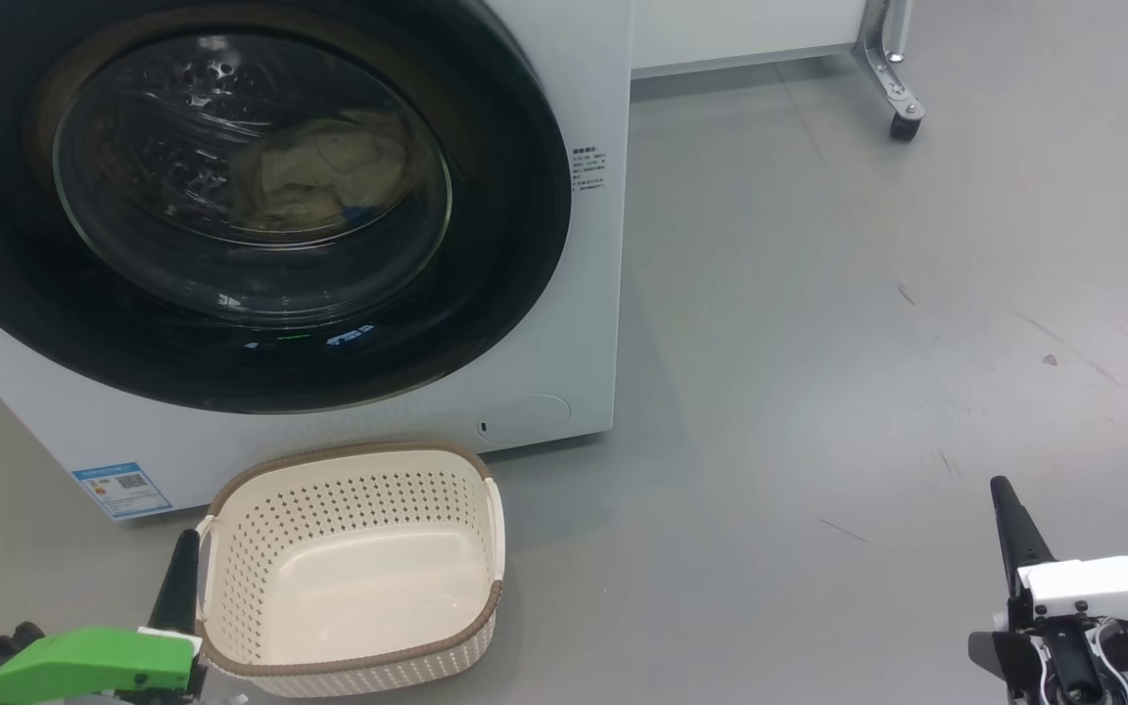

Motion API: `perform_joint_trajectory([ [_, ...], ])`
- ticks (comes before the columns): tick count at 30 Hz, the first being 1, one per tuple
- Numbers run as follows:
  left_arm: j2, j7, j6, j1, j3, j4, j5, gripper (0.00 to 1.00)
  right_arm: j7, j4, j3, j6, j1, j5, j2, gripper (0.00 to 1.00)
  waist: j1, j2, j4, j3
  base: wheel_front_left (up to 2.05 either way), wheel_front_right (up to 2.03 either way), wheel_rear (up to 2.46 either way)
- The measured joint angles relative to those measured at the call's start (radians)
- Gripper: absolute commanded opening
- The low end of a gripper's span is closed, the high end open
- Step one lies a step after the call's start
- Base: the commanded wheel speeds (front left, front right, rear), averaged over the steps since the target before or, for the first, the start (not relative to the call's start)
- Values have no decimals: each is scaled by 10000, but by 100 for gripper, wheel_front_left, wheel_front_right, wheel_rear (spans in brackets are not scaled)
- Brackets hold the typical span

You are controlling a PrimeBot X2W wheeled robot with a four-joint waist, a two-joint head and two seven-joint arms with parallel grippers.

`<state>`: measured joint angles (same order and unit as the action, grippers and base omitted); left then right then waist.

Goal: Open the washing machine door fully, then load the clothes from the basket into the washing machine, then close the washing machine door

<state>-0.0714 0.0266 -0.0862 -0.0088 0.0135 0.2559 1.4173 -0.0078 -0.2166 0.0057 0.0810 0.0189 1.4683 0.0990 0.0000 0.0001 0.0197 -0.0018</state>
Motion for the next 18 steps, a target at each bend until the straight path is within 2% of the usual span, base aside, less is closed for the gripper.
perform_joint_trajectory([
  [18, 102, 523, -337, -384, -499, 194, 2017, 0, 464, -380, -491, 313, -601, 2000, -23, 0, 0, 0, -195, 50, 0, 0, 0],
])
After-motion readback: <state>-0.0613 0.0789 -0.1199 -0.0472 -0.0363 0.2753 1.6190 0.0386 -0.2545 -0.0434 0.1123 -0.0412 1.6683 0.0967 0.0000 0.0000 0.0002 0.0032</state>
